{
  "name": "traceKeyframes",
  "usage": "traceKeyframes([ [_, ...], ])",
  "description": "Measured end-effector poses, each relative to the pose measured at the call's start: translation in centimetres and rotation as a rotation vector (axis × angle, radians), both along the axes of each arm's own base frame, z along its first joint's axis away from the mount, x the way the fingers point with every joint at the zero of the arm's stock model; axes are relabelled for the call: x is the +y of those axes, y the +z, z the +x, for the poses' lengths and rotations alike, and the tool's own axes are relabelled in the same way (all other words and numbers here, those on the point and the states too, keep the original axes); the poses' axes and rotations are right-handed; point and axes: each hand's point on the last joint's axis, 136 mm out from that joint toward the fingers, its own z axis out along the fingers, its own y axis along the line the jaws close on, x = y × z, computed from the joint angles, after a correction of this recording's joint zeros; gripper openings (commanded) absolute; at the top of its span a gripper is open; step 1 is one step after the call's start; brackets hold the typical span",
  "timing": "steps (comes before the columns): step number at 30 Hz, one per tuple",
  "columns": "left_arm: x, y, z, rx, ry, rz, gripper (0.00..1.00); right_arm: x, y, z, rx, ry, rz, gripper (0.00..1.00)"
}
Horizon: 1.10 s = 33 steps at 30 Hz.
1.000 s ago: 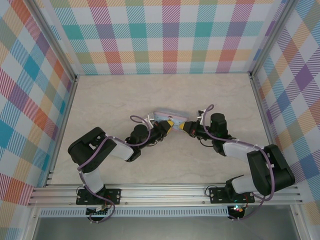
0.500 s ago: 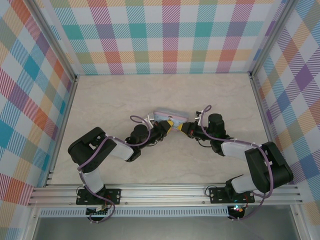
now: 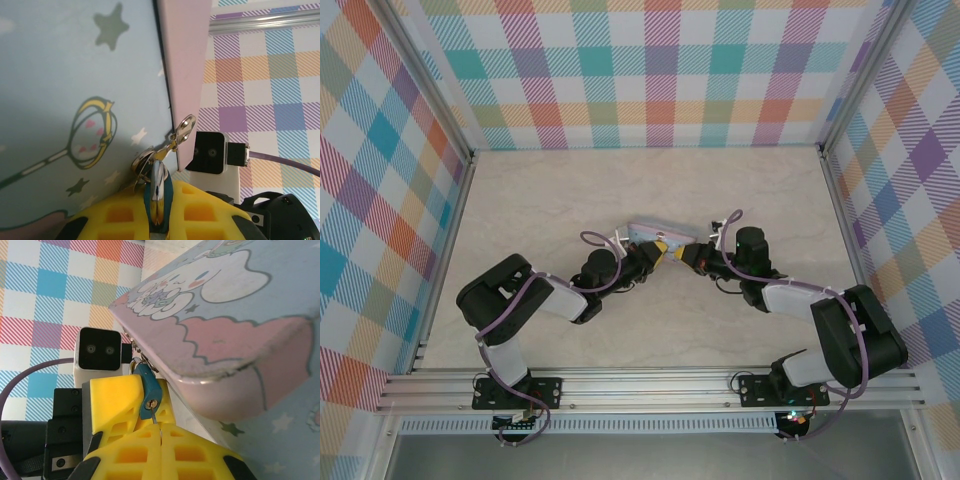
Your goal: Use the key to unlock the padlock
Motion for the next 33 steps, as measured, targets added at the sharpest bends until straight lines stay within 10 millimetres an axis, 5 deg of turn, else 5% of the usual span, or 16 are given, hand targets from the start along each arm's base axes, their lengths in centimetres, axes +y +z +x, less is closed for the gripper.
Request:
traceKeyframes([
  [33, 0.24, -0.47, 0.41, 0.007, 0.031, 0.006, 0.00, 0.29, -0.33, 0.53, -0.003, -0.022, -0.019, 0.00],
])
